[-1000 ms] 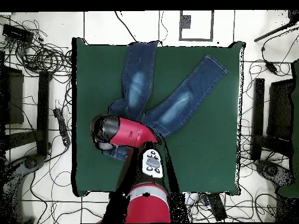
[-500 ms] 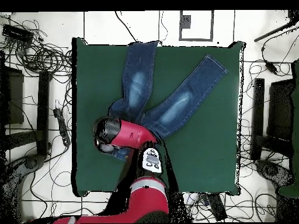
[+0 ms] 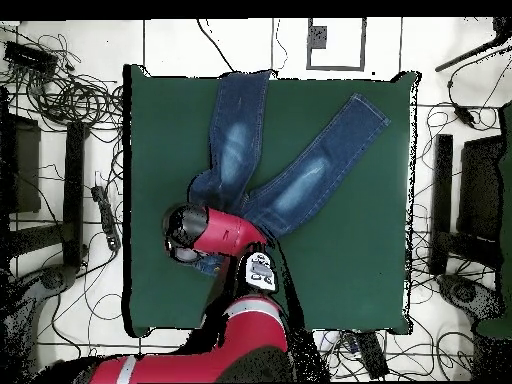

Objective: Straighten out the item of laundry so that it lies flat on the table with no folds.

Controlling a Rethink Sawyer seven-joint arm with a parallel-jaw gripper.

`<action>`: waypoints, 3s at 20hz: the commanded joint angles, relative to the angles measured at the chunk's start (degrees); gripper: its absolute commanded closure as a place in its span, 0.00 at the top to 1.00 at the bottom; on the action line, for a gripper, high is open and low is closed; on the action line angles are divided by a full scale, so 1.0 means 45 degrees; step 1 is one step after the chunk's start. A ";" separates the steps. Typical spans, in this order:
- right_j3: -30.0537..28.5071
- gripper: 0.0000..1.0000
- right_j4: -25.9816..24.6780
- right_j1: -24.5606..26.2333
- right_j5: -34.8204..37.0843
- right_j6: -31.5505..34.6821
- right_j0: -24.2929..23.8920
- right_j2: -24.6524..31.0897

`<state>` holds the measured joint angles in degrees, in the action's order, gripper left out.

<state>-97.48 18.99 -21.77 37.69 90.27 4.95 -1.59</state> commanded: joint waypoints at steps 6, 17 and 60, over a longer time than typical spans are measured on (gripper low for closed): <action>-0.0014 0.00 0.0873 0.0692 -0.0378 0.3004 0.0323 0.1377; -0.1666 0.00 0.2325 -0.1130 0.0609 0.3802 0.0535 0.1983; -0.2870 0.00 0.2461 -0.2741 0.1349 0.3393 0.1840 0.1352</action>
<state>-105.16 27.87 -34.49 37.65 90.42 11.89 -0.03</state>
